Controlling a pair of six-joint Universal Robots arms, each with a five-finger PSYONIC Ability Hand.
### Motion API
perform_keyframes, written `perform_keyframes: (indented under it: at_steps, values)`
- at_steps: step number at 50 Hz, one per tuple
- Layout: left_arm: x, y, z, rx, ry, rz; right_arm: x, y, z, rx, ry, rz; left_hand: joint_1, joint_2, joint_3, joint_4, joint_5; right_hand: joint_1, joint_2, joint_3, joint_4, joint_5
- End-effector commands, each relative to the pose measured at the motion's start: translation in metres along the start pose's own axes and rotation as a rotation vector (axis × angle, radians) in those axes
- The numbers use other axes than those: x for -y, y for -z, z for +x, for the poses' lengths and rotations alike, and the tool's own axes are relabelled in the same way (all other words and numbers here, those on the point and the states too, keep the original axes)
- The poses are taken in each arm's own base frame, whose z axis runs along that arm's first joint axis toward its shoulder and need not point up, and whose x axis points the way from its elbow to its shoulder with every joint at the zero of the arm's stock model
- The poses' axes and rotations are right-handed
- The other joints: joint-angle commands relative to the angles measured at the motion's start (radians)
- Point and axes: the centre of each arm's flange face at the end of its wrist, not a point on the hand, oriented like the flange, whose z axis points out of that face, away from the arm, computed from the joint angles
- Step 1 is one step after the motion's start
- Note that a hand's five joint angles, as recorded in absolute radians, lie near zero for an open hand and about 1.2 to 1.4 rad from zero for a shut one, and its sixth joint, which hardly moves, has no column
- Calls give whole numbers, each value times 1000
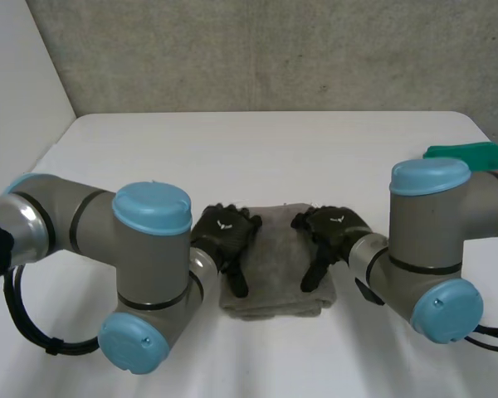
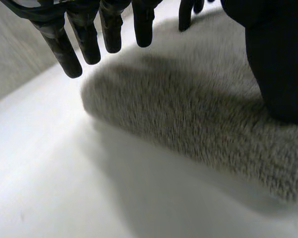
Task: Fold the laundry.
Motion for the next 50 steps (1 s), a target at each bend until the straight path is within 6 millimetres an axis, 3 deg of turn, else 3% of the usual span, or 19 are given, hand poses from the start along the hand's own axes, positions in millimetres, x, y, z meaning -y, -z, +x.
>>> perform_keyframes:
  at_steps: [1, 8, 14, 19, 29, 38, 50]
  values:
    - [66, 36, -18, 35, 55, 198, 34, 28, 4, -30, 13, 138, 3, -12, -20, -11, -29, -6, -43, -36, -59, -54]
    - [109, 68, -34, -15, 102, 346, 43, 61, 3, -93, 45, 223, 12, -3, -12, -2, -20, -6, -43, -36, -59, -54]
    - [116, 83, -47, -72, 170, 315, 15, 75, -11, -75, 114, 188, 18, 3, -6, 4, -14, -6, -43, -36, -59, -54]
    - [116, 85, -47, -128, 204, 278, -7, 78, -34, -23, 164, 203, 24, 8, 0, 10, -8, -6, -43, -36, -59, -54]
    - [113, 85, -47, -149, 207, 260, -41, 56, -57, 40, 200, 188, 24, 9, 0, 10, -8, -6, -43, -36, -59, -54]
    - [112, 85, -44, -169, 203, 257, -49, 38, -65, 24, 271, 215, 24, 9, 0, 10, -8, -6, -43, -36, -59, -54]
    - [110, 84, -44, -169, 207, 249, -51, 20, -63, -28, 351, 242, 24, 9, 0, 10, -8, 174, 138, 144, 121, 126]
